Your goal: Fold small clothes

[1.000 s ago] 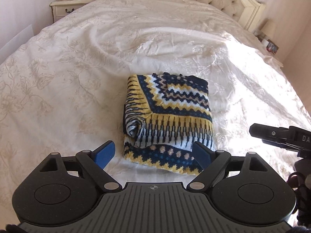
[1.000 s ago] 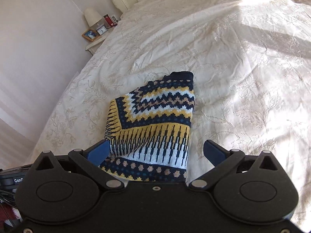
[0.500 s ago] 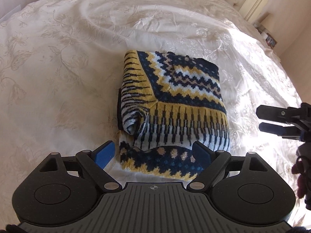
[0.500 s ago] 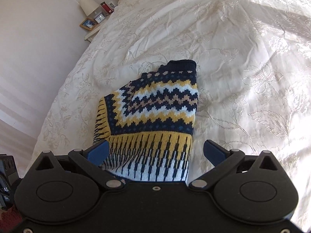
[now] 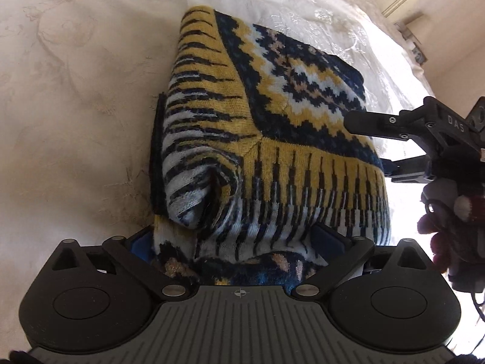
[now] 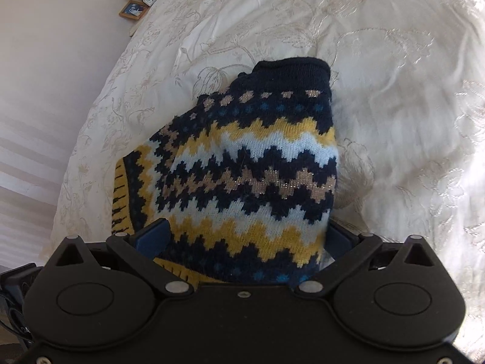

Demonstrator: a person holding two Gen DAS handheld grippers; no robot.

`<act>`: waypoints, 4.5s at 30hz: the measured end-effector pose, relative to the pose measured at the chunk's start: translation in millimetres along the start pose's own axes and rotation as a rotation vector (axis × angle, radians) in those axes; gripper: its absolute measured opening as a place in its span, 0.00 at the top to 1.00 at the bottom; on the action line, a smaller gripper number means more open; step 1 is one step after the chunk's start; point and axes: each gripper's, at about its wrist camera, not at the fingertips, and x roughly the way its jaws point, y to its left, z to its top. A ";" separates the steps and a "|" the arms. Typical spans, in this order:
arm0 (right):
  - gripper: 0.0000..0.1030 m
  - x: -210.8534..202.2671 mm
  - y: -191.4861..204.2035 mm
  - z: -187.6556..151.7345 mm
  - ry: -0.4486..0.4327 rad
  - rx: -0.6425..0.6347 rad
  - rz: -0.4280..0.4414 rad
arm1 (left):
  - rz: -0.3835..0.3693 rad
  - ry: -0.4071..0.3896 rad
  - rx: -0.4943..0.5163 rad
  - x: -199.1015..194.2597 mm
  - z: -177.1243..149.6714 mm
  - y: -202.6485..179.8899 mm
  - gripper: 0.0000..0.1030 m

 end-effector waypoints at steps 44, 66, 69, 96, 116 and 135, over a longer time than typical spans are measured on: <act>0.27 -132.2 4.9 -106.3 -0.059 -0.012 -0.174 | -0.009 -0.078 0.182 -130.0 -138.3 -62.2 0.67; 0.59 -50.7 40.0 -73.0 -0.062 -0.135 -0.333 | 0.104 -0.028 0.218 -69.2 -107.3 -48.0 0.64; 0.59 -24.8 22.8 -73.7 -0.020 -0.096 -0.355 | 0.097 -0.026 0.226 -68.1 -108.2 -47.9 0.64; 0.01 -124.9 61.3 -157.6 -0.255 -0.108 -0.309 | 0.200 -0.156 0.187 -146.8 -142.8 -64.1 0.26; 0.01 -235.6 103.7 -186.6 -0.403 -0.141 -0.276 | 0.506 -0.422 0.242 -257.7 -178.1 -196.4 0.16; 0.01 -227.0 103.6 -231.0 -0.296 -0.091 -0.430 | 0.489 -0.237 0.193 -245.2 -232.0 -179.7 0.16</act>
